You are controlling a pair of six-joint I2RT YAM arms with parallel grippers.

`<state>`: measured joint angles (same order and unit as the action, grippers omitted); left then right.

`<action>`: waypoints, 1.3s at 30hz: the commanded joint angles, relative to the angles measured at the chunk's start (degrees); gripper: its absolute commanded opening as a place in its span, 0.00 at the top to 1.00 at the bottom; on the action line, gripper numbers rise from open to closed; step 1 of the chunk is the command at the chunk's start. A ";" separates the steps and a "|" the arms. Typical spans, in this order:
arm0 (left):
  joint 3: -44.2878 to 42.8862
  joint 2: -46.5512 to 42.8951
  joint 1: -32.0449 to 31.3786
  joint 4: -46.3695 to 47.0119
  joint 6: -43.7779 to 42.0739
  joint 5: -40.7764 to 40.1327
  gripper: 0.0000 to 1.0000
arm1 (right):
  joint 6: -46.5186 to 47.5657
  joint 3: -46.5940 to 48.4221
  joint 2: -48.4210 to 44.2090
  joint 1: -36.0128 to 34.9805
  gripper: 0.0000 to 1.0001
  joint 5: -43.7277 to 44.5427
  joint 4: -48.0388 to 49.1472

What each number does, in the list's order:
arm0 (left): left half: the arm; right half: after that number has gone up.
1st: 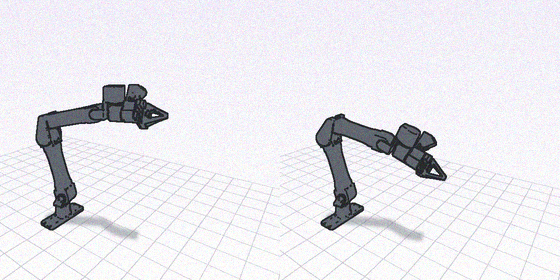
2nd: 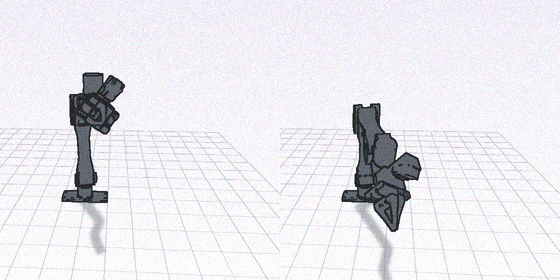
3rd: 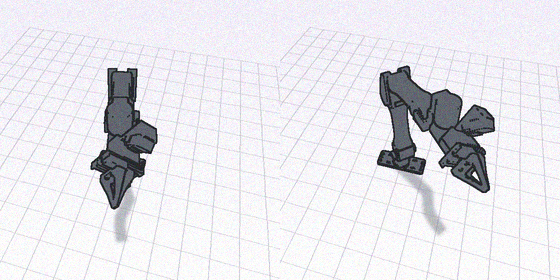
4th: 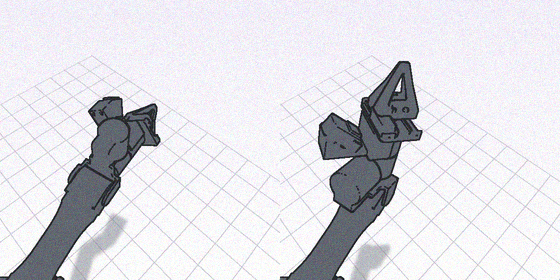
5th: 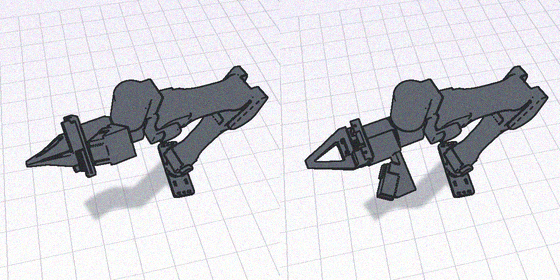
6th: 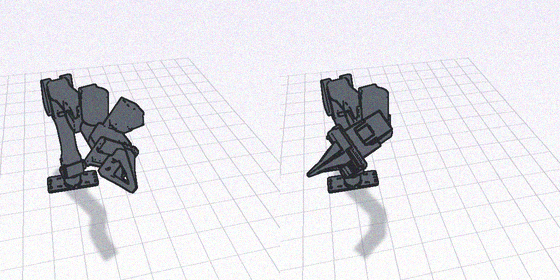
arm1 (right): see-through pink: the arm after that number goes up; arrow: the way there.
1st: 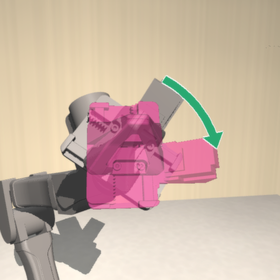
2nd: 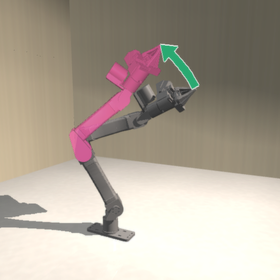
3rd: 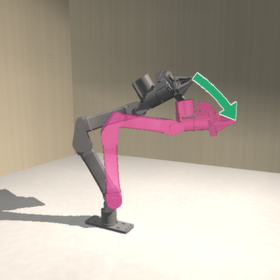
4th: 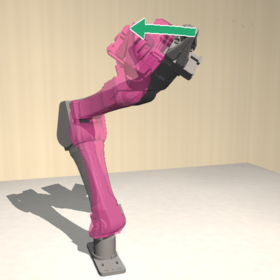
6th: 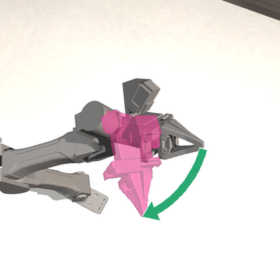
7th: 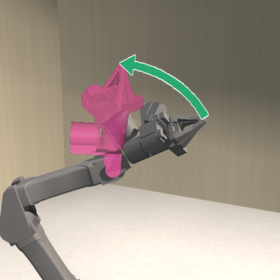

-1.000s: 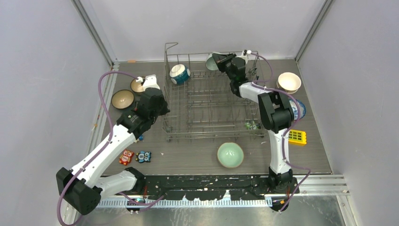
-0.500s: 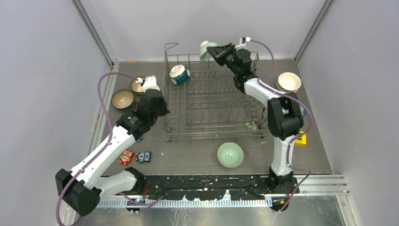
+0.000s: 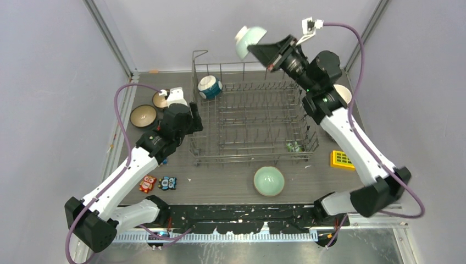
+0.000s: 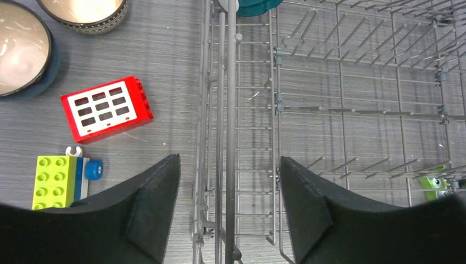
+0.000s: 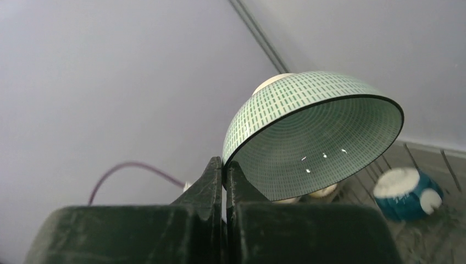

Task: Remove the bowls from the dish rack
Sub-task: Pick up the bowl from the dish rack, then place the bowl at the center of the board.

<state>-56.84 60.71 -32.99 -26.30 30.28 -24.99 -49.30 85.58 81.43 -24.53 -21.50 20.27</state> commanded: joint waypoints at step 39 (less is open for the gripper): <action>-6.18 -24.36 -0.14 -20.83 -5.43 -5.29 0.00 | 43.85 10.21 10.55 -73.20 0.99 40.62 -83.77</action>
<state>-64.29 37.34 -32.99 -47.16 25.02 -29.98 -7.16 99.94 91.00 -97.32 21.58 -66.54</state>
